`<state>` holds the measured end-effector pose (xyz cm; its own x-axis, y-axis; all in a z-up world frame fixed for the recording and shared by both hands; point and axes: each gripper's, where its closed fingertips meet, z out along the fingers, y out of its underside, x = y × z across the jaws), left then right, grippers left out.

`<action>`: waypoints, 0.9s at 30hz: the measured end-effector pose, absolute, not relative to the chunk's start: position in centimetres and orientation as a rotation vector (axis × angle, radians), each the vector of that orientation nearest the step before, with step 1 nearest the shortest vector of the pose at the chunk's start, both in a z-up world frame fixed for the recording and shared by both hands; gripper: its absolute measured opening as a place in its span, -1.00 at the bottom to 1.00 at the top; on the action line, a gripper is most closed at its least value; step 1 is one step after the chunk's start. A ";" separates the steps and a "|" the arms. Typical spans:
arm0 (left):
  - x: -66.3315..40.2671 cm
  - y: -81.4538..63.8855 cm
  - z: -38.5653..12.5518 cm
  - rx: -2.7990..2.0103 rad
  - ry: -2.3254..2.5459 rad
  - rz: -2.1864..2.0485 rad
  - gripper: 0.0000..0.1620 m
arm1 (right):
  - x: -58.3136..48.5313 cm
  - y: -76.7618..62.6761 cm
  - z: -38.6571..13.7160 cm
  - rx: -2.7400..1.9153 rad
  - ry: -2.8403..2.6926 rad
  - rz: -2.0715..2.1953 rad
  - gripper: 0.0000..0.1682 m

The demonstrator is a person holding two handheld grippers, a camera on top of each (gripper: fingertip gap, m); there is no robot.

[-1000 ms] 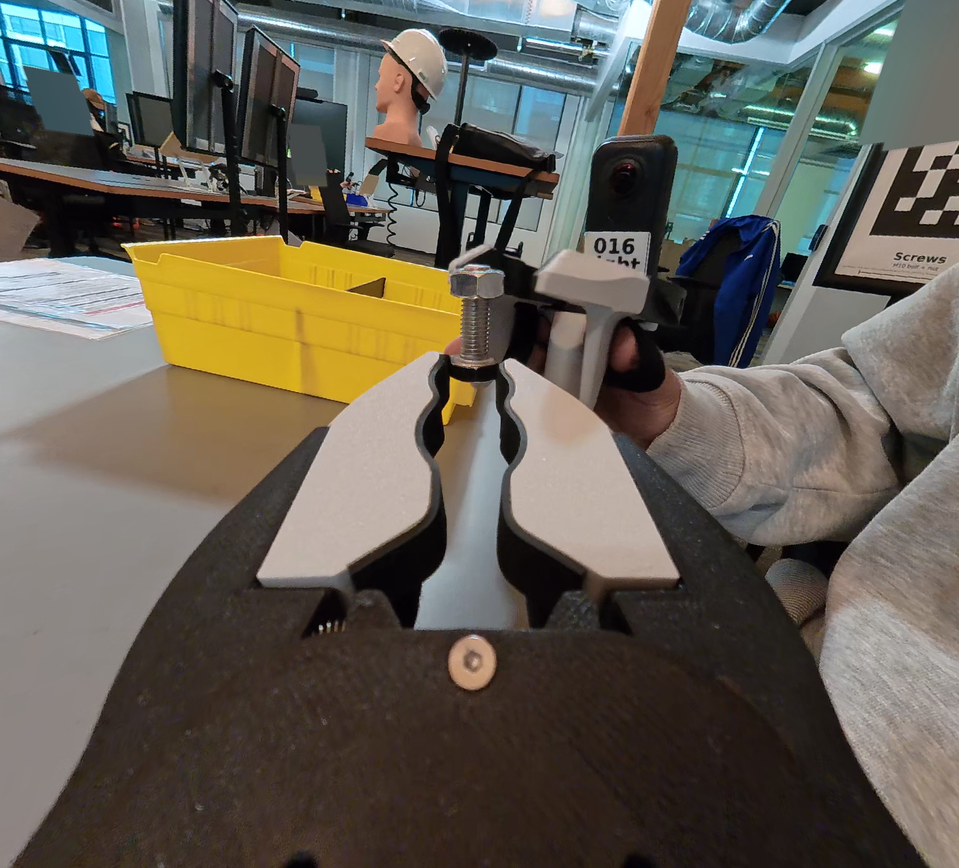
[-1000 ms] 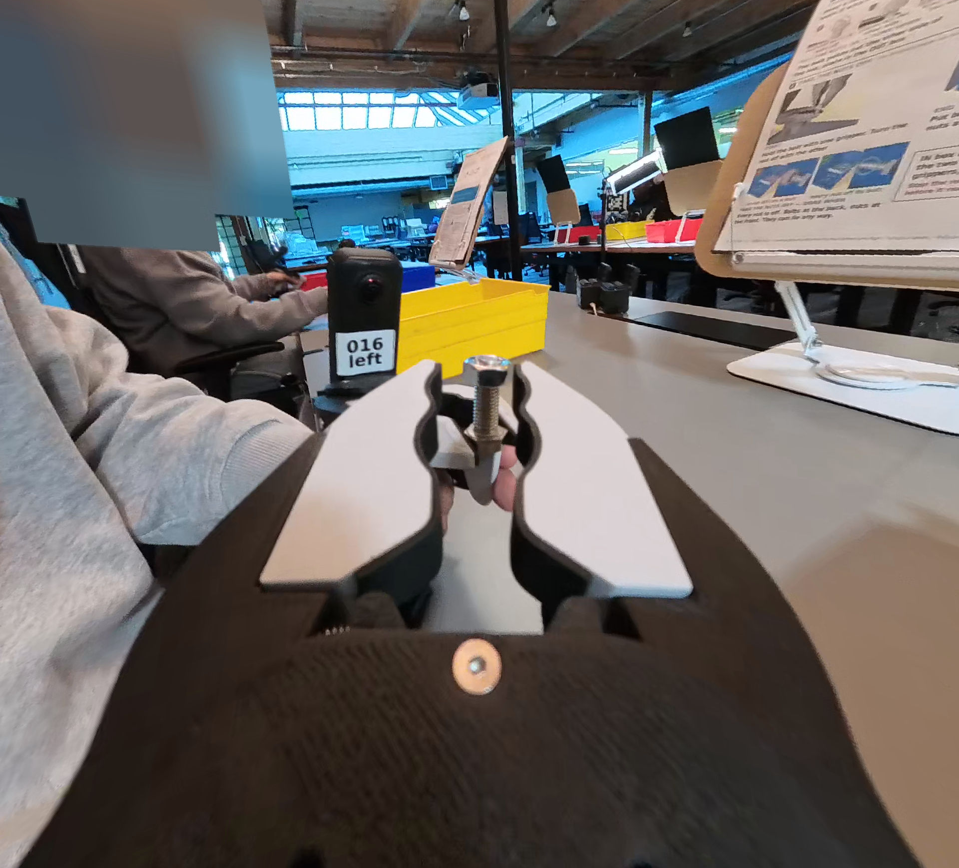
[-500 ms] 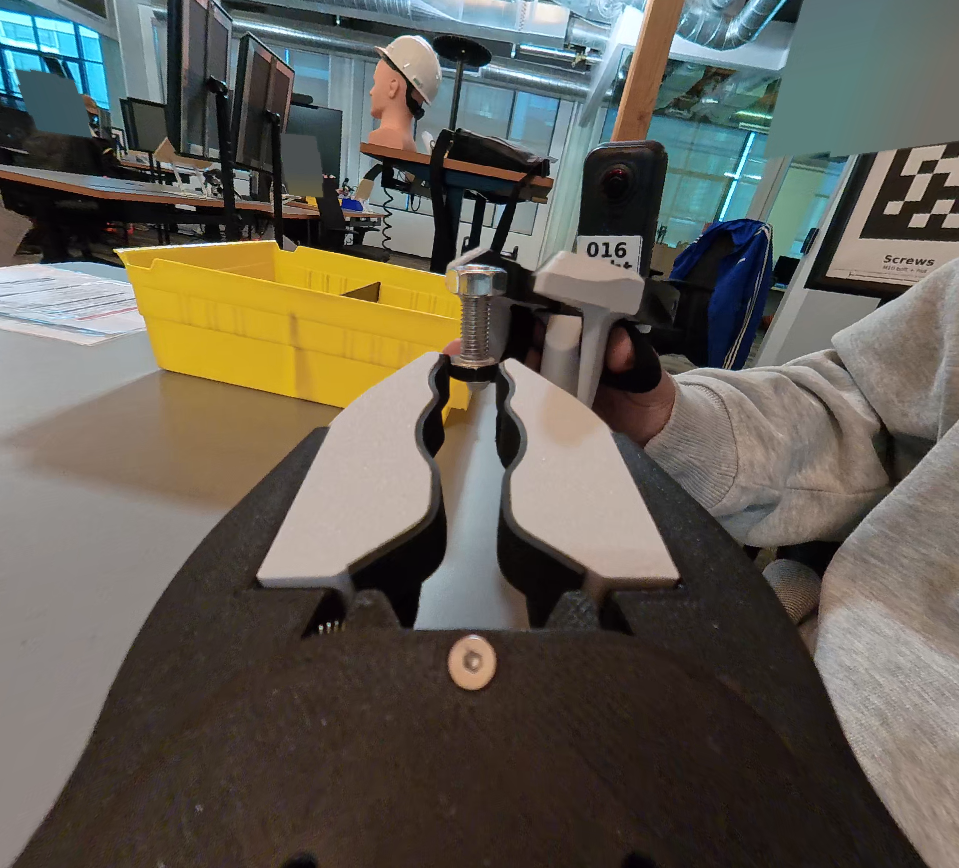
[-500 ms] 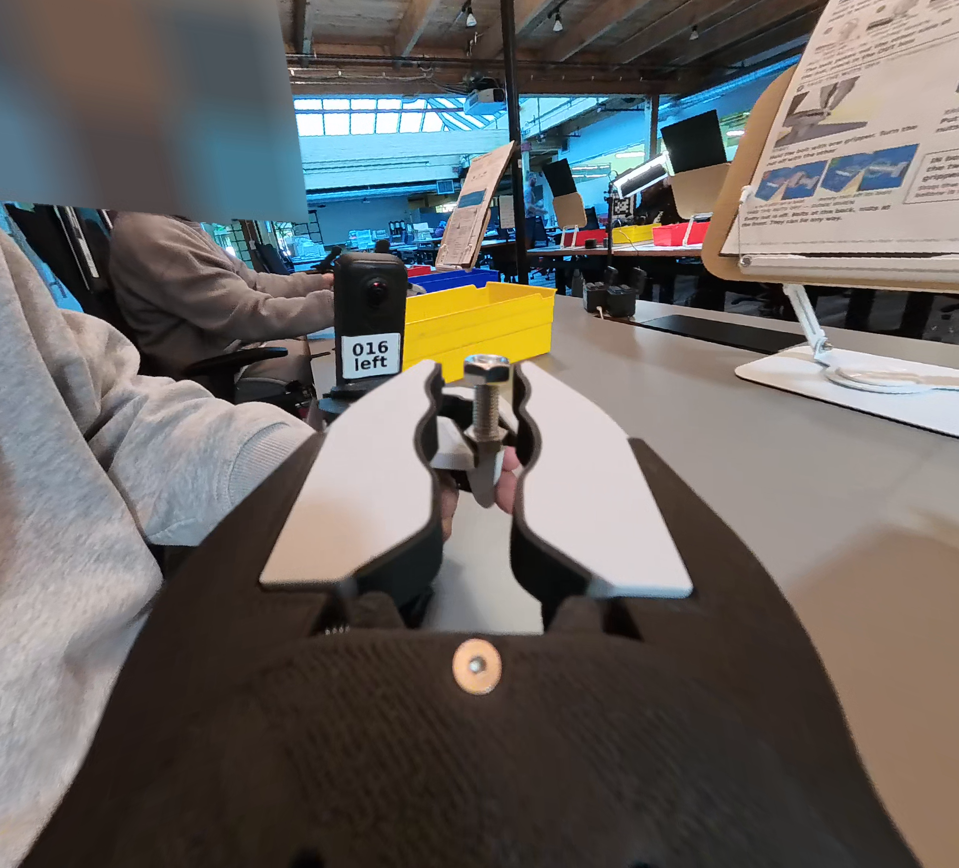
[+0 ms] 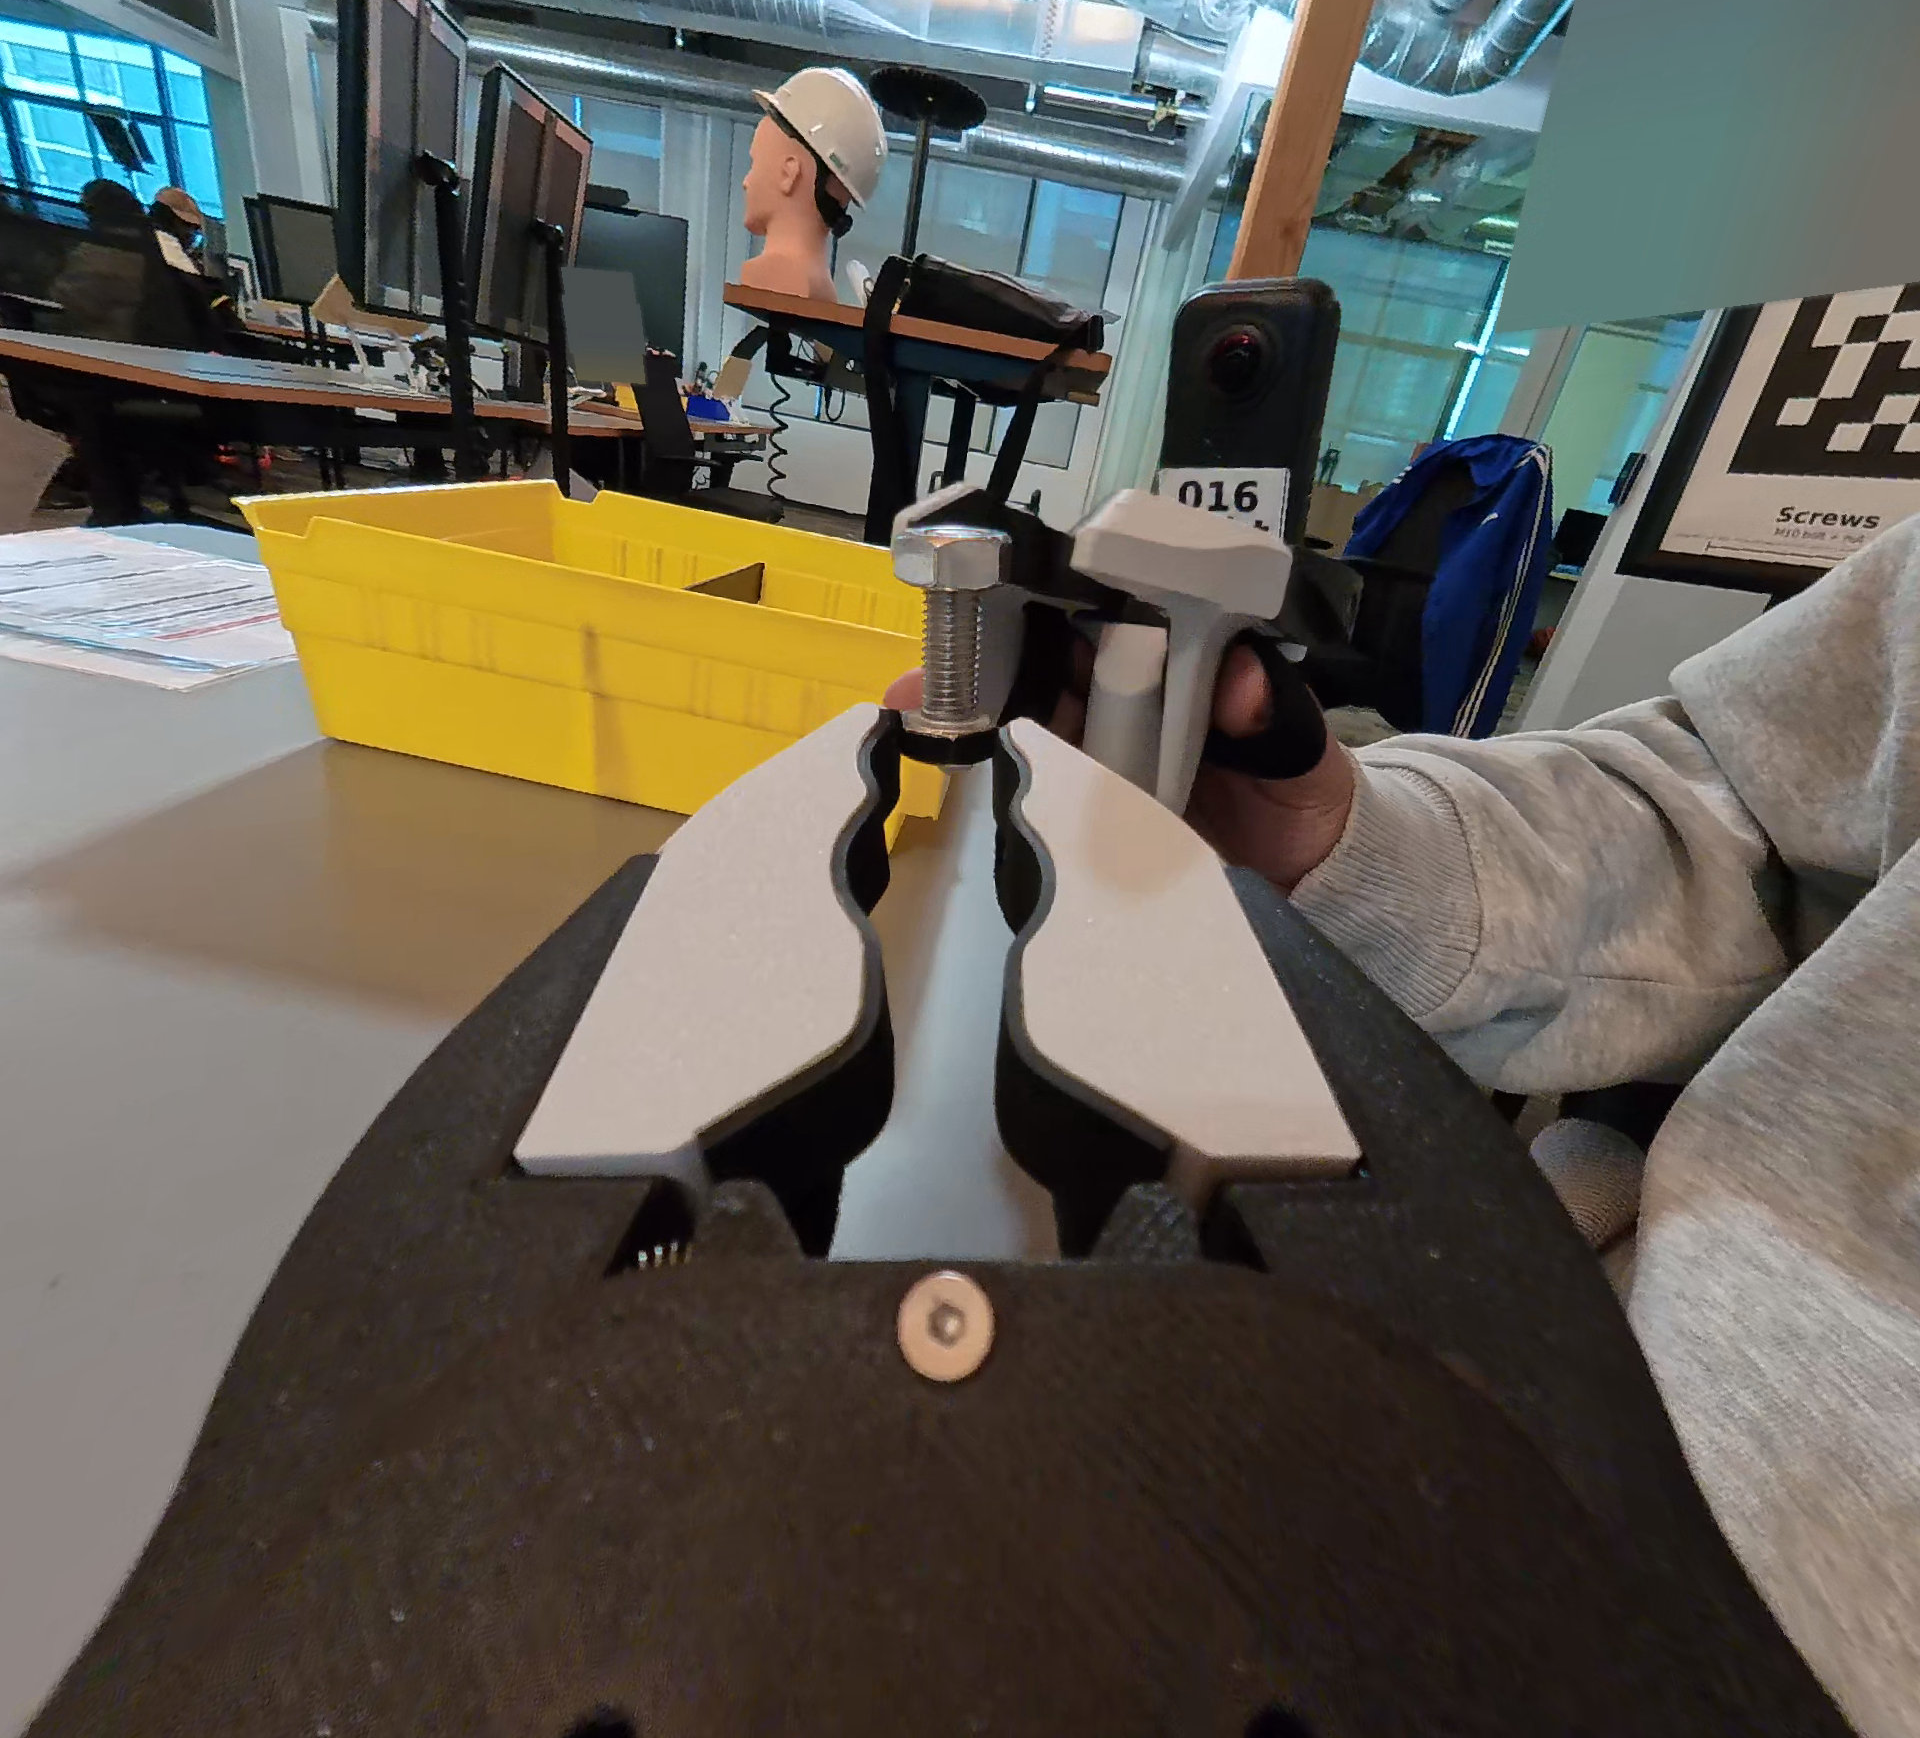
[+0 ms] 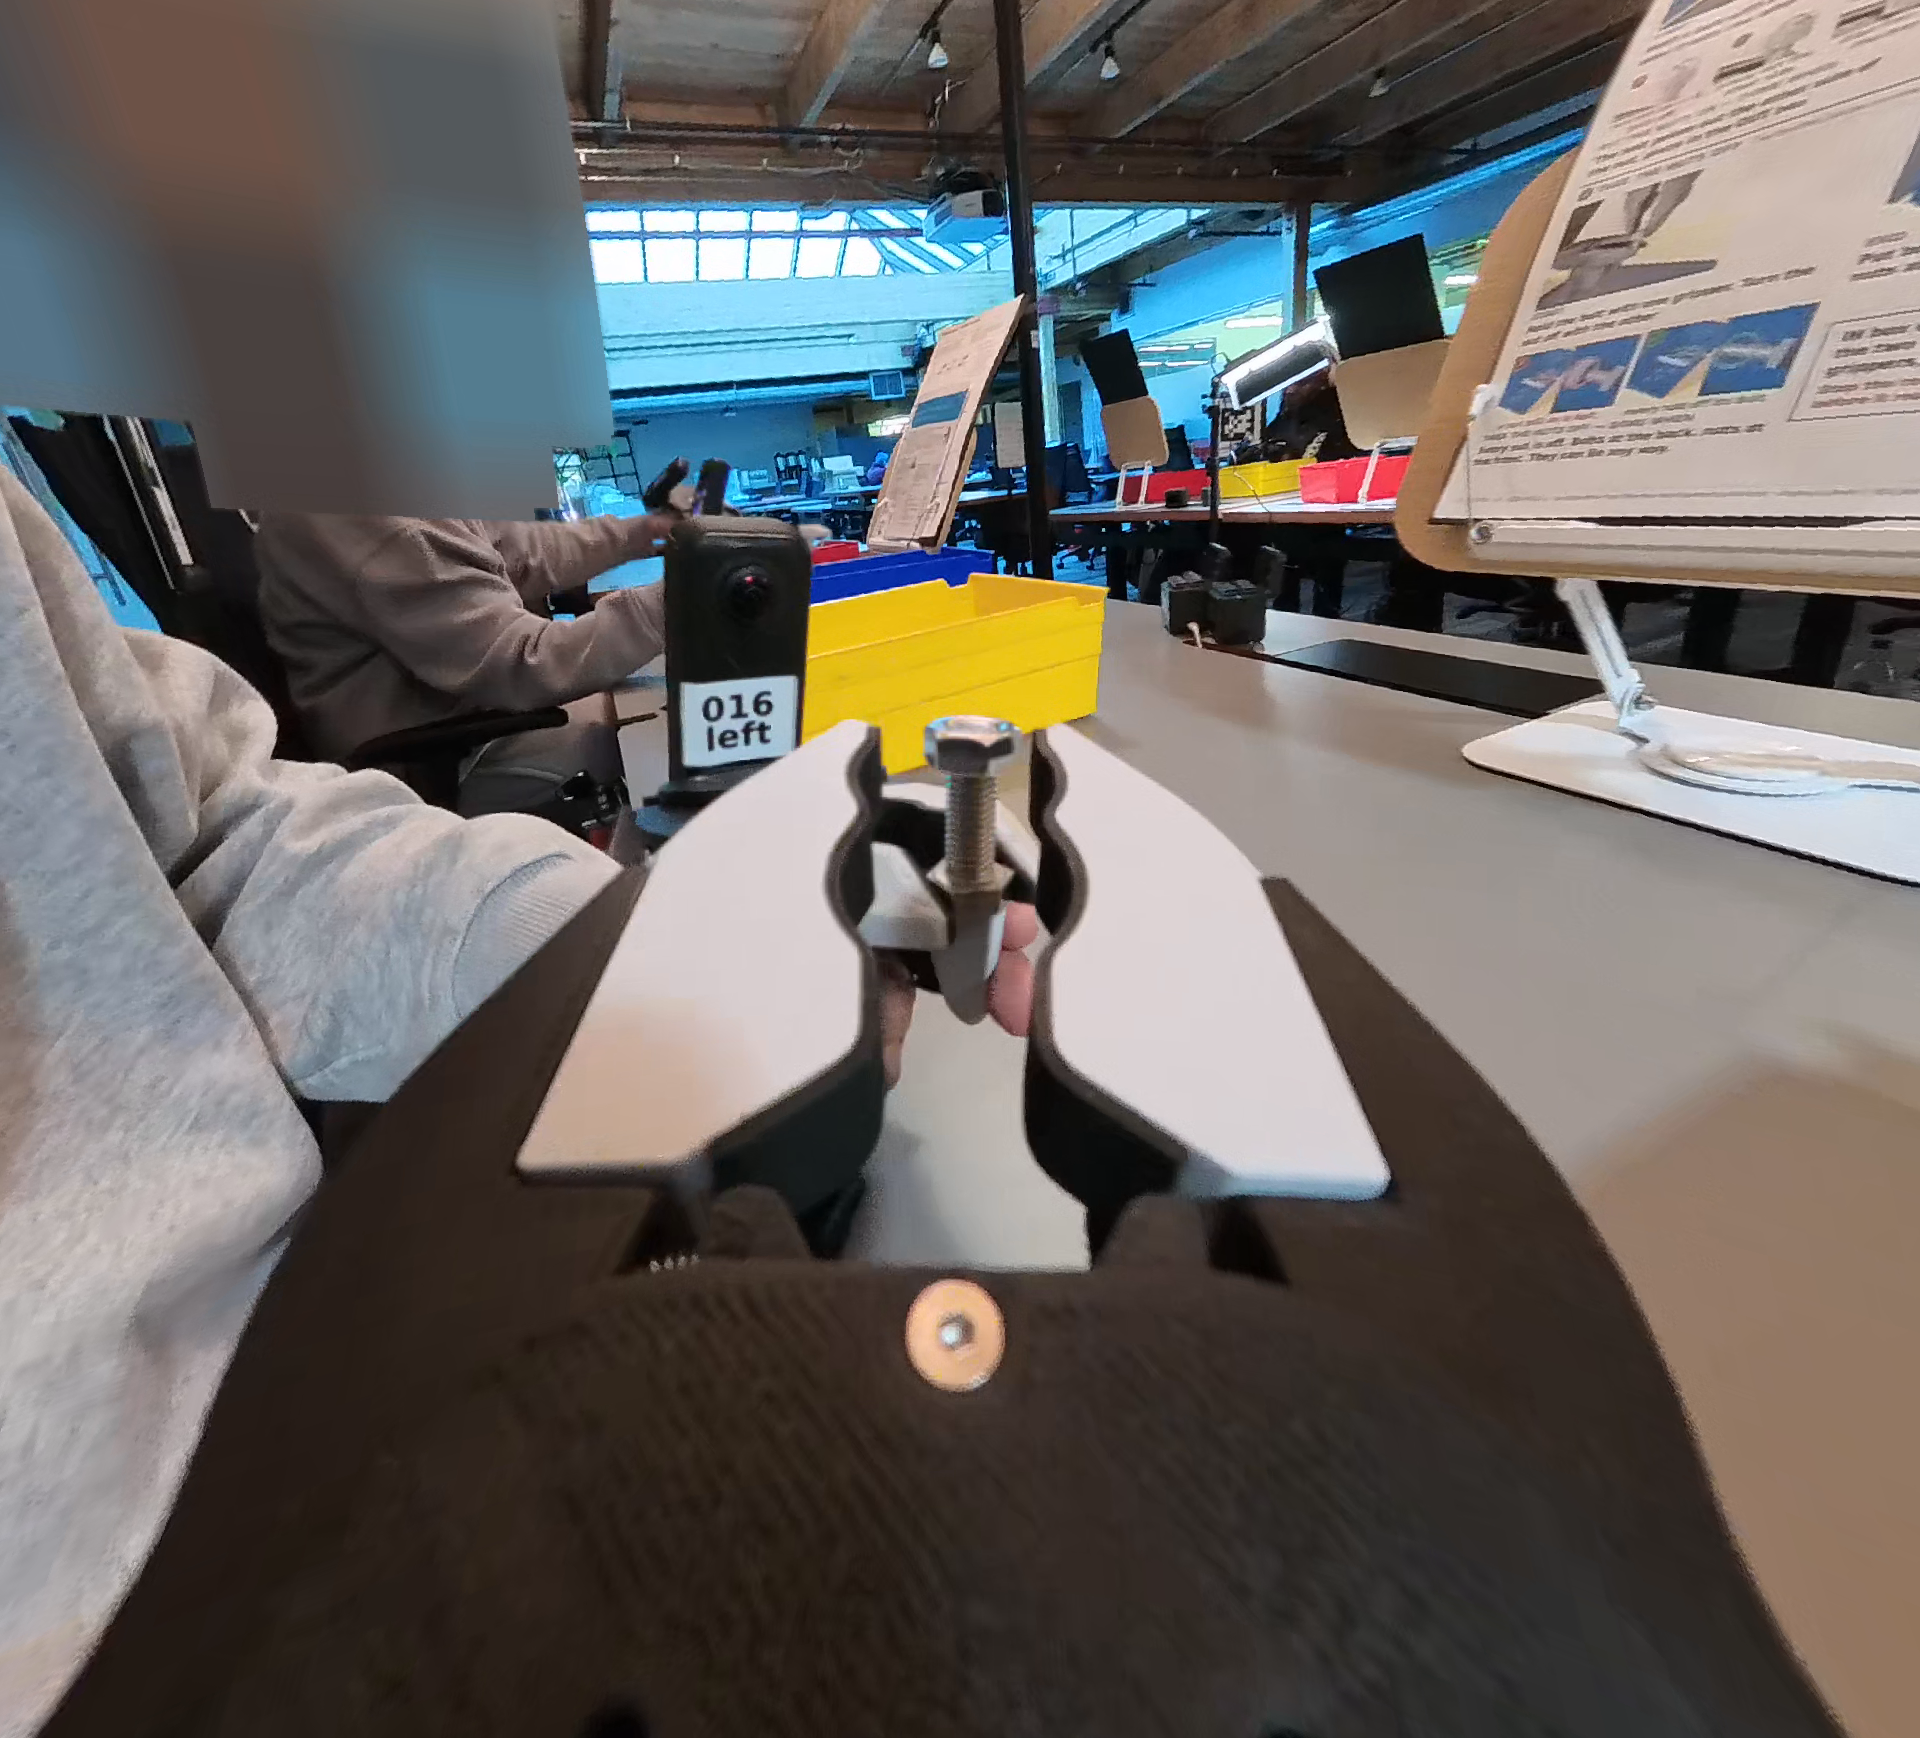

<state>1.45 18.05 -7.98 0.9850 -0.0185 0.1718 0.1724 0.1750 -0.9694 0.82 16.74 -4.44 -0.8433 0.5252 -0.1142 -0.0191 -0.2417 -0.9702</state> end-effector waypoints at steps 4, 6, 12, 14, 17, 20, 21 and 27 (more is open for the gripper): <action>1.5 18.0 -7.9 -1.386 -0.130 -0.135 -0.80 | 0.6 17.1 -4.5 -0.619 -1.657 2.109 -0.85; 1.3 17.9 -7.8 -1.376 -0.137 -0.144 -0.80 | 0.5 17.5 -4.5 -0.642 -1.644 2.129 -1.00; 1.4 17.9 -7.8 -1.375 -0.137 -0.147 -0.80 | 0.6 17.9 -4.0 -0.636 -1.612 2.164 -0.90; 1.4 17.9 -7.8 -1.377 -0.136 -0.148 -0.80 | 0.8 17.3 -4.1 -0.624 -1.633 2.178 -0.73; 1.6 17.9 -7.8 -1.377 -0.129 -0.152 -0.80 | 0.7 17.1 -4.3 -0.633 -1.641 2.171 -0.73; 1.6 17.9 -7.8 -1.374 -0.125 -0.153 -0.80 | 0.6 17.6 -4.3 -0.636 -1.636 2.170 -1.00; 1.6 17.9 -7.7 -1.372 -0.125 -0.155 -0.80 | 0.5 17.9 -4.2 -0.654 -1.615 2.175 -1.00; 1.6 17.9 -7.8 -1.374 -0.128 -0.155 -0.80 | 0.7 18.1 -3.6 -0.636 -1.584 2.226 -0.81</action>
